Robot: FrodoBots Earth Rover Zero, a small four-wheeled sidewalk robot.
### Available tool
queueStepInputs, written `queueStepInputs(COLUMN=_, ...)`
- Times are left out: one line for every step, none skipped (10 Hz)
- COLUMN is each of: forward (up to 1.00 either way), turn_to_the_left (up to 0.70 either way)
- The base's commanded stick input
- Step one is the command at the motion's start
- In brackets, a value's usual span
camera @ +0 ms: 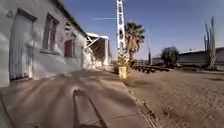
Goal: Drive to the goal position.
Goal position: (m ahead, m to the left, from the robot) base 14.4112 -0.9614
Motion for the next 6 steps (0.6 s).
queueStepInputs(forward=0.70, turn_to_the_left=0.14)
queueStepInputs(forward=0.70, turn_to_the_left=0.14)
queueStepInputs(forward=0.70, turn_to_the_left=0.00)
queueStepInputs(forward=0.70, turn_to_the_left=0.00)
queueStepInputs(forward=0.70, turn_to_the_left=0.00)
queueStepInputs(forward=0.70, turn_to_the_left=0.00)
